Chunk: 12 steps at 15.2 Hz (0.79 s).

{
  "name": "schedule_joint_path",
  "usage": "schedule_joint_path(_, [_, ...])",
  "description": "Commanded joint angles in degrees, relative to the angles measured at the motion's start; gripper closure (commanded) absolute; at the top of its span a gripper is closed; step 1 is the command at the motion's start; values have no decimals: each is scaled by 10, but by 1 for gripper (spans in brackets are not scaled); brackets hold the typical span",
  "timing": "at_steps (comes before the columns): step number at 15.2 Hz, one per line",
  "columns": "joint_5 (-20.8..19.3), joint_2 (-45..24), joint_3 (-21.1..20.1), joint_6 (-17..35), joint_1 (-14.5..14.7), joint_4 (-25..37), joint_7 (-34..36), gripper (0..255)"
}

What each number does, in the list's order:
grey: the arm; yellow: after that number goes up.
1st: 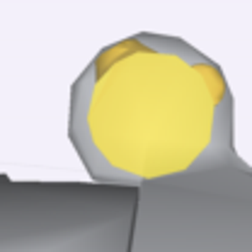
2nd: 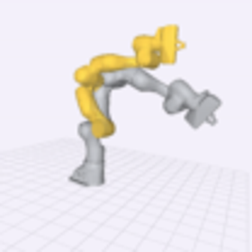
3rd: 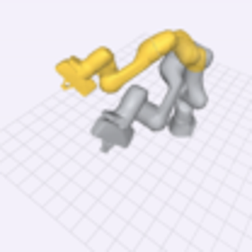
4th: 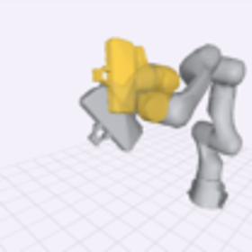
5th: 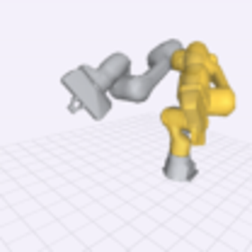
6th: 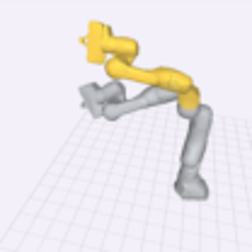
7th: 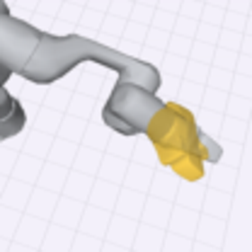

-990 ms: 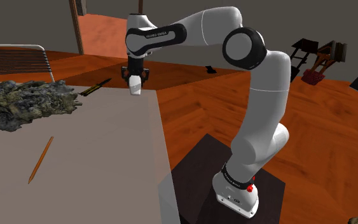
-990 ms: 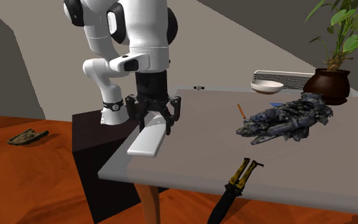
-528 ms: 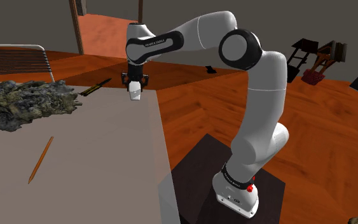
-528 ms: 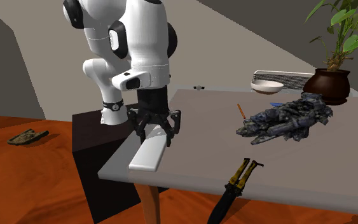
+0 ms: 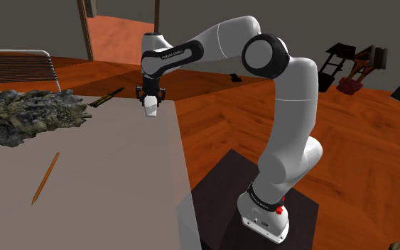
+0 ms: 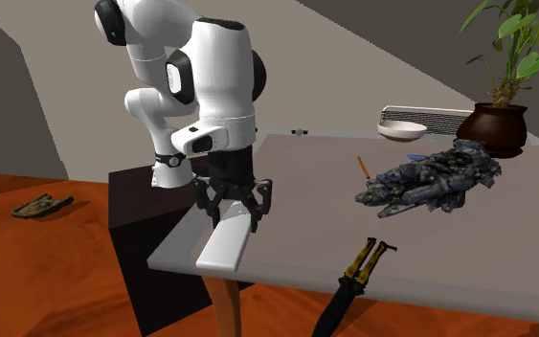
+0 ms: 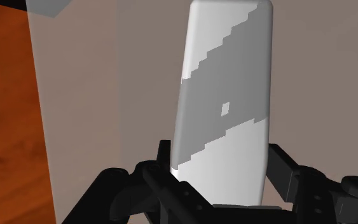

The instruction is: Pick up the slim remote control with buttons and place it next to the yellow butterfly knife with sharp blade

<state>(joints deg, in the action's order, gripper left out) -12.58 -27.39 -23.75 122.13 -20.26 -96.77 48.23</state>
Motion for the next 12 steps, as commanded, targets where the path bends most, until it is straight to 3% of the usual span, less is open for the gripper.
schedule_joint_path(1, [0,0,0,0,0,0,0,255])
schedule_joint_path(3, [0,0,0,0,0,0,0,255])
schedule_joint_path(4, [0,0,0,0,0,0,0,0])
schedule_joint_path(9, [0,0,0,0,0,0,0,0])
schedule_joint_path(12, [13,24,-7,-46,-4,24,-8,0])
